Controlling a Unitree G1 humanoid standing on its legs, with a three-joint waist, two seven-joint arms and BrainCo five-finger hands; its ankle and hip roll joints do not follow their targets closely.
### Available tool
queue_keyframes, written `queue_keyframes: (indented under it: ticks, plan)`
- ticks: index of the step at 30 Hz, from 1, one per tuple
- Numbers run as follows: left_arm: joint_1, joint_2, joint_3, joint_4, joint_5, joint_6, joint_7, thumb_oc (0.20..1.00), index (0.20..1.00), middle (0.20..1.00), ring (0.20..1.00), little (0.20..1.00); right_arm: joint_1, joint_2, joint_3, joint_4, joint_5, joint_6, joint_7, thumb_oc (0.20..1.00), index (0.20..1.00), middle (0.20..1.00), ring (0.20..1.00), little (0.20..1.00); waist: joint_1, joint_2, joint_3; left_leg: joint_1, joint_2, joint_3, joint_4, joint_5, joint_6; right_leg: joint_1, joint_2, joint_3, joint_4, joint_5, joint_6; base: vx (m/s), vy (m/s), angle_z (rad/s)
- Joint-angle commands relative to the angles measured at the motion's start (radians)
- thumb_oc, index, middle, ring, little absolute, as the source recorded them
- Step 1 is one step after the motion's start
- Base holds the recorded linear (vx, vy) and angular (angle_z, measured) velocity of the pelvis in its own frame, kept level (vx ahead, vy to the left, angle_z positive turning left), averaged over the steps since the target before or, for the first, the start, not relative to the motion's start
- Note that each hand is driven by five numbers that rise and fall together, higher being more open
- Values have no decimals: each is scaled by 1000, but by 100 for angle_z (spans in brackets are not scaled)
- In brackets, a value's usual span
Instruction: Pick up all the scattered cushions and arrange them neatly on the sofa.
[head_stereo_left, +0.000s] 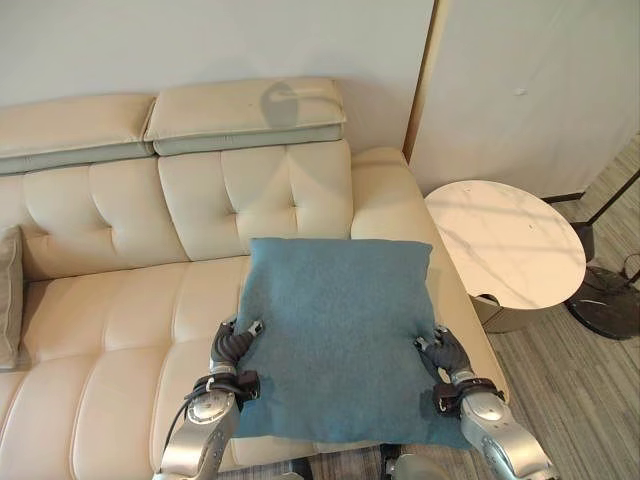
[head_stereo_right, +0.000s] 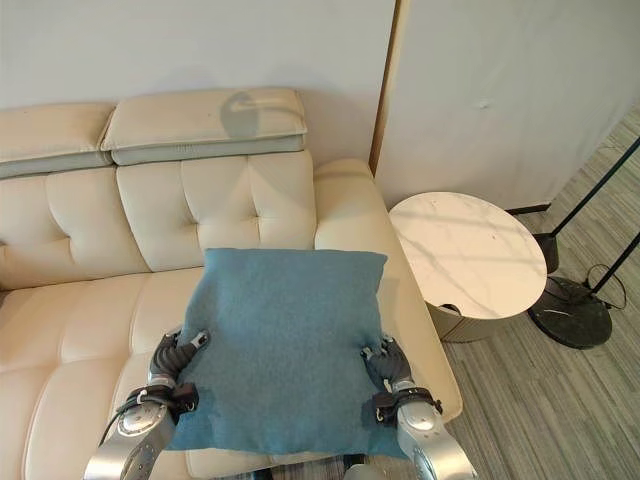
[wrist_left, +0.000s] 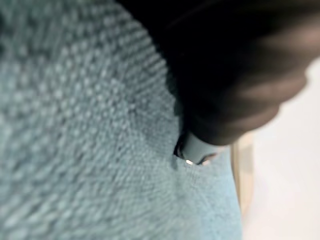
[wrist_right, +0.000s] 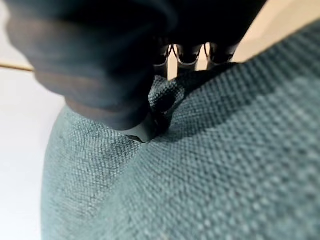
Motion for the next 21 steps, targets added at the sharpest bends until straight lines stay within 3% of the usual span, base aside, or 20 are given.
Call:
queue_keyframes:
  ticks: [1, 3, 8, 9, 10, 12, 13, 14, 18, 19, 21]
  plan:
    - [-270, 27, -65, -15, 94, -153, 100, 200, 200, 200, 200, 200, -287, 103, 55, -40, 2, -177, -73, 200, 200, 200, 200, 200, 18, -13, 57, -67, -47, -95, 24, -86, 11, 1, 9, 24, 78, -219, 36, -347, -47, 20]
    - [-537, 67, -112, 77, 134, -190, 239, 200, 200, 200, 200, 200, -548, 112, 79, 37, 48, -222, -189, 200, 200, 200, 200, 200, 32, -13, 122, -249, -49, -124, 145, -85, 9, -163, -7, 31, 183, -221, 24, -360, -49, 33]
    - [-869, 160, -171, 216, 245, -168, 371, 200, 200, 200, 200, 200, -856, 59, 45, 154, 63, -248, -302, 200, 200, 200, 200, 200, 39, -6, 135, -429, -53, -146, 240, -78, -4, -328, -20, 26, 281, -224, 21, -72, -19, 35]
    - [-1007, 199, -212, 302, 277, -153, 393, 200, 200, 200, 200, 200, -984, 24, 41, 219, 45, -248, -338, 200, 200, 200, 200, 200, 38, -1, 141, -501, -54, -153, 281, -80, -9, -396, -27, 25, 326, -233, 23, -15, 4, 26]
    - [-1019, 199, -215, 310, 275, -156, 393, 200, 200, 200, 200, 200, -994, 23, 39, 225, 46, -249, -338, 200, 200, 200, 200, 200, 38, -1, 142, -511, -54, -154, 287, -81, -9, -406, -28, 25, 332, -235, 23, -19, 39, 25]
    - [-1279, 282, -323, 480, 260, -142, 394, 200, 200, 200, 200, 200, -1233, -58, 85, 342, 3, -235, -371, 200, 200, 200, 200, 200, 31, -1, 167, -631, -54, -168, 355, -88, -11, -524, -39, 29, 408, -245, 27, -29, 44, 20]
    - [-1291, 282, -327, 487, 257, -144, 394, 200, 200, 200, 200, 200, -1243, -59, 84, 348, 5, -237, -370, 200, 200, 200, 200, 200, 31, -2, 167, -643, -54, -168, 359, -87, -10, -536, -40, 29, 413, -244, 26, -25, 49, 15]
    - [-1399, 334, -376, 544, 255, -132, 395, 200, 200, 200, 200, 200, -1341, -111, 125, 397, -24, -218, -383, 200, 200, 200, 200, 200, 29, -4, 174, -707, -56, -176, 392, -89, -5, -593, -40, 38, 431, -241, 31, -11, 31, 8]
    - [-1608, 373, -486, 657, 258, -113, 409, 200, 200, 200, 200, 200, -1501, -179, 194, 472, -31, -229, -417, 200, 200, 200, 200, 200, 34, -1, 199, -840, -56, -185, 466, -104, -1, -713, -55, 38, 494, -247, 42, 13, 45, 6]
    - [-1763, 391, -604, 783, 289, -74, 427, 200, 200, 200, 200, 200, -1628, -244, 284, 547, -54, -221, -436, 200, 200, 200, 200, 200, 40, 9, 210, -906, -60, -193, 505, -111, -5, -773, -72, 32, 541, -253, 50, 30, 26, 14]
    - [-1856, 398, -661, 825, 309, -68, 441, 200, 200, 200, 200, 200, -1721, -286, 338, 571, -87, -219, -442, 200, 200, 200, 200, 200, 43, 11, 216, -956, -66, -197, 528, -105, -4, -815, -82, 26, 568, -255, 48, 37, 39, 26]
